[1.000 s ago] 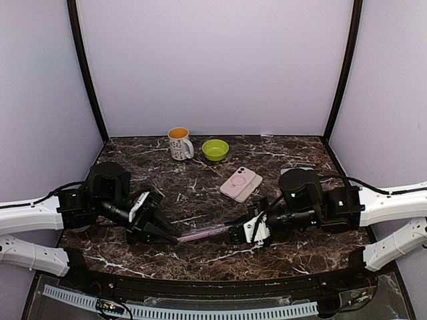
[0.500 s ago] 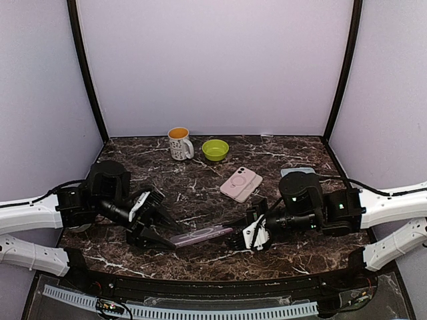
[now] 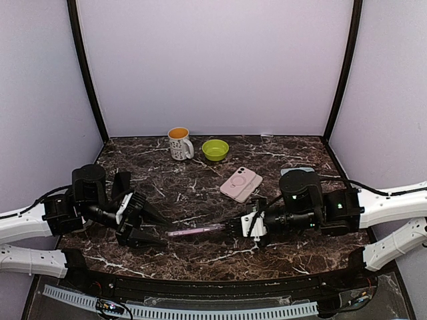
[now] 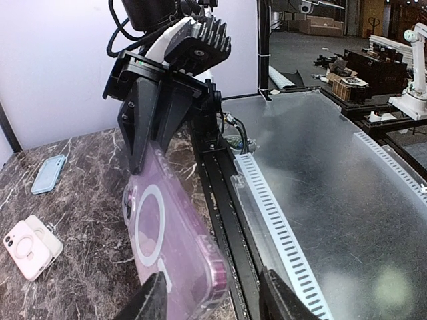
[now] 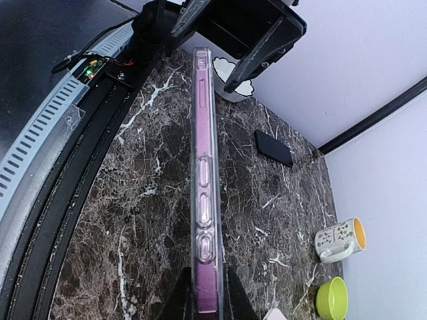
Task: Take the phone out of the phone case
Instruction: Remove the top left corner of the phone case.
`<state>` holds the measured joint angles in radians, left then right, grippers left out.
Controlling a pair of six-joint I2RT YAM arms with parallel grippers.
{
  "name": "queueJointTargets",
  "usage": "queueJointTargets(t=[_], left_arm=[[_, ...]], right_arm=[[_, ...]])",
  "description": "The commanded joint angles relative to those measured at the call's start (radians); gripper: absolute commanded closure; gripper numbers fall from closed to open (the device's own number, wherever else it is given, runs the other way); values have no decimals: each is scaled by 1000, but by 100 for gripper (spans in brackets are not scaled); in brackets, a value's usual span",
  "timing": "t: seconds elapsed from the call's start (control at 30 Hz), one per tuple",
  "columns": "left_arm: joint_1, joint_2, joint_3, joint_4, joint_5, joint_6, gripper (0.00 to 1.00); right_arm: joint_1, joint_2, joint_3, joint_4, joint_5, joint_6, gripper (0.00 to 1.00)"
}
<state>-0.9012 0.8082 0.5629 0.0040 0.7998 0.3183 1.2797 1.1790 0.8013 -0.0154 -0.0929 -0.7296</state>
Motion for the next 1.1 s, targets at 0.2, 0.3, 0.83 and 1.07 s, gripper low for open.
queueJointTargets(t=[0.2,0.3,0.83,1.07], left_arm=[[3,-10,-27,68,-16,-6,57],[3,-4,-29,80,-21,-8,60],[3,26,-4,70,-8,-5,80],[3,48,13,20,28,7,81]], right_arm=[[-18,11,53,114,-73,98,100],[-17,9,55,109,-77,95,100],[4,4,65,55,-66,-26,100],[23,1,58,81,-16,-130,100]])
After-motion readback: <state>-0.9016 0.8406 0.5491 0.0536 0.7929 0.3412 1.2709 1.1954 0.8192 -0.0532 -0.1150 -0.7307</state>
